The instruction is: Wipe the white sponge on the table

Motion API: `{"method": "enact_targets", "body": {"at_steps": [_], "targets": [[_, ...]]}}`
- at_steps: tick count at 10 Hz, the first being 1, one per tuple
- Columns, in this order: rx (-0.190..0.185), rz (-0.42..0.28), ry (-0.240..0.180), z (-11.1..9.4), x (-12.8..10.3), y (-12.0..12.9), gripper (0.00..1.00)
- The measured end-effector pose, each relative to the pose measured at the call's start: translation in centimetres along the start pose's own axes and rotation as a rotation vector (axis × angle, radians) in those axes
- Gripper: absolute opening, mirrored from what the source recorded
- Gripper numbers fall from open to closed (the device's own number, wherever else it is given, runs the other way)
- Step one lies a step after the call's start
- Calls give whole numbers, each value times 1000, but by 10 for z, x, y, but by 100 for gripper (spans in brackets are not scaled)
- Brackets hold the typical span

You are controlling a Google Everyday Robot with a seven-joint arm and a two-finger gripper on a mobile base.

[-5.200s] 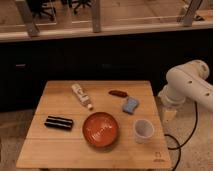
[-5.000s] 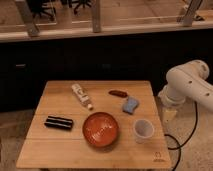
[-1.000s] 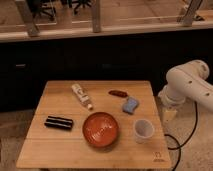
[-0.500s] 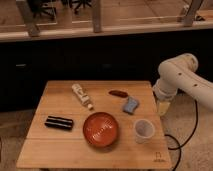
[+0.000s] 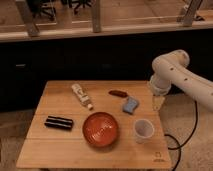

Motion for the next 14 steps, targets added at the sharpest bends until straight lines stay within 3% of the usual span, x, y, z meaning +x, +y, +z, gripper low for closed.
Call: {"method": "enact_targets", "body": {"at_steps": [14], "targets": [[-11,-196,-10,36,-35,-41,80]]}}
